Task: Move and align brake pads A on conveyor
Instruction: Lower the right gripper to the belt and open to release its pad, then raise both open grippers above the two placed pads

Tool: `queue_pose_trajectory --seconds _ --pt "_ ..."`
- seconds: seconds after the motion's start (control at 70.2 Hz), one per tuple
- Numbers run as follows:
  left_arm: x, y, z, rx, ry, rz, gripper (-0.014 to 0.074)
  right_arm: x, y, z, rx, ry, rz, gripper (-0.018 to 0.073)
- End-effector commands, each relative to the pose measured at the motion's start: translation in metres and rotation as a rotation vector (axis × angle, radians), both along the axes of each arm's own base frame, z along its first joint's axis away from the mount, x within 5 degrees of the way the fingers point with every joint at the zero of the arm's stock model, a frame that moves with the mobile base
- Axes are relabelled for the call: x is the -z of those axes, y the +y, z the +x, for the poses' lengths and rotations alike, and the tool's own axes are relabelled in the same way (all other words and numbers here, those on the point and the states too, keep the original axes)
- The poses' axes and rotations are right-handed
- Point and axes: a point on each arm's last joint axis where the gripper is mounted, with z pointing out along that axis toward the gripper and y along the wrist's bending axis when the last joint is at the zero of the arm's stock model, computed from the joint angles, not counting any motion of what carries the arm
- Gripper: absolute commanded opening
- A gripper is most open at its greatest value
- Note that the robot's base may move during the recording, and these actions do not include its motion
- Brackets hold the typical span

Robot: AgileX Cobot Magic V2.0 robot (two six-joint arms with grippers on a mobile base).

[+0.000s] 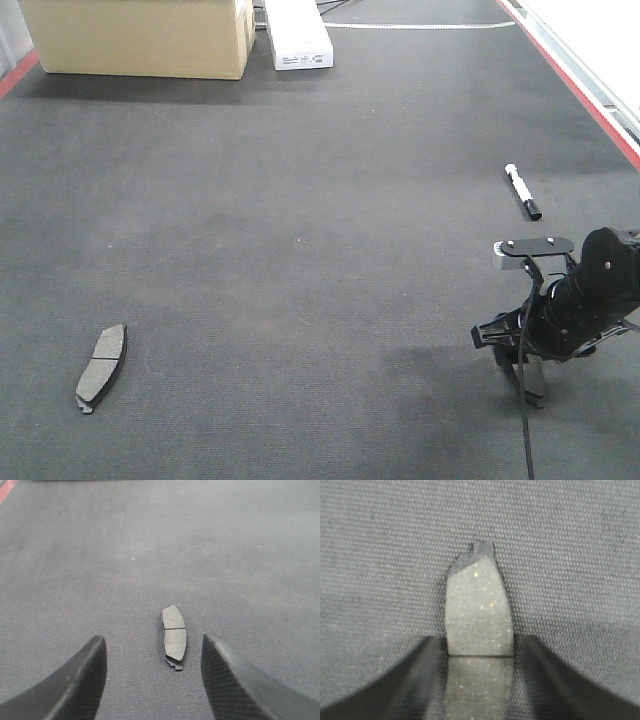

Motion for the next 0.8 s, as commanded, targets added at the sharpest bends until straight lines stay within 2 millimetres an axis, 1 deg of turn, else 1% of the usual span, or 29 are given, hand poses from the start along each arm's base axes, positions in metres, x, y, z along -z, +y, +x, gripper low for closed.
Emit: queue_pose_trajectory --seconds 0.0,0.057,0.171,0.257,0.285,0.314,0.356,0.371,0.413,0.442,0.556,0.784 --pt "-0.013 -0.001 0.003 0.008 -0.079 -0.015 0.0393 -0.027 0.000 0.006 -0.004 -0.124 0.010 0.0538" --pt "-0.013 -0.001 0.003 0.008 -0.079 -0.015 0.0393 -0.035 0.000 0.004 -0.004 -0.151 0.013 0.0553" --pt "-0.013 -0.001 0.003 0.008 -0.079 -0.015 0.0393 -0.057 -0.001 -0.003 -0.004 -0.214 0.018 0.0540" --pt "-0.013 -0.001 0.003 0.008 -0.079 -0.015 0.0393 -0.073 -0.002 -0.013 -0.004 -0.275 0.023 0.0520" --pt "-0.013 -0.001 0.003 0.008 -0.079 -0.015 0.0393 -0.081 -0.002 -0.019 -0.004 -0.309 0.025 0.0512" --pt "-0.013 -0.001 0.003 0.008 -0.079 -0.015 0.0393 -0.084 -0.003 -0.025 -0.003 -0.325 0.026 0.0504" --pt "-0.013 -0.001 0.003 0.008 -0.079 -0.015 0.0393 -0.094 -0.004 -0.036 -0.002 -0.376 0.030 0.0493" --pt "-0.013 -0.001 0.003 0.008 -0.079 -0.015 0.0393 -0.093 -0.004 -0.039 -0.002 -0.377 0.030 0.0489" --pt "-0.013 -0.001 0.003 0.008 -0.079 -0.015 0.0393 -0.102 -0.005 -0.053 -0.003 -0.430 0.033 0.0480" --pt "-0.013 -0.001 0.003 0.008 -0.079 -0.015 0.0393 -0.103 -0.006 -0.060 -0.002 -0.448 0.034 0.0475" --pt "-0.013 -0.001 0.003 0.008 -0.079 -0.015 0.0393 -0.120 -0.009 -0.098 -0.001 -0.564 0.044 0.0470" --pt "-0.013 -0.001 0.003 0.008 -0.079 -0.015 0.0393 -0.141 -0.014 -0.172 0.008 -0.806 0.084 0.0470"
